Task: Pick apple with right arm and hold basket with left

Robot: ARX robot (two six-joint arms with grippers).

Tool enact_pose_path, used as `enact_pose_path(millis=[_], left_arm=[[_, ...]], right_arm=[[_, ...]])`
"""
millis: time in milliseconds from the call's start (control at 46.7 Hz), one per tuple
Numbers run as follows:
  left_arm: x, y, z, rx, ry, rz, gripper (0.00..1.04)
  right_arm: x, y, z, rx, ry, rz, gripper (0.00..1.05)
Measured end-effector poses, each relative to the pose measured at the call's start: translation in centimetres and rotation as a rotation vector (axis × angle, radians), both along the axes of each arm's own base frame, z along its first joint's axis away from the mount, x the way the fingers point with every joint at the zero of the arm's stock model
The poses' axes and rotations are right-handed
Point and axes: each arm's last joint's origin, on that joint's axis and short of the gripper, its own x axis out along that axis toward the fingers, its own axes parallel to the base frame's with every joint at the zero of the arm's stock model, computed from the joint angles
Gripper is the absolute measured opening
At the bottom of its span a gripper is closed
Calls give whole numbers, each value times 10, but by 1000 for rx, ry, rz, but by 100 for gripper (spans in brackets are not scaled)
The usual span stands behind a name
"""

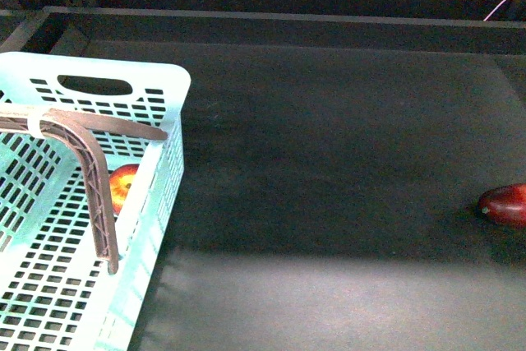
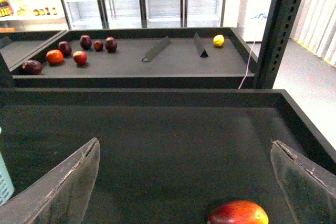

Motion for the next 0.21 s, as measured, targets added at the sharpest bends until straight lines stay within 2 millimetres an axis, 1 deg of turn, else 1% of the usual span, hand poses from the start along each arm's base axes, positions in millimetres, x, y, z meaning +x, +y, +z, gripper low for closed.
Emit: enact_pose_path(millis=[214], left_arm=[[0,0,0,0,0,0,98]], right_arm=[[0,0,0,0,0,0,96]])
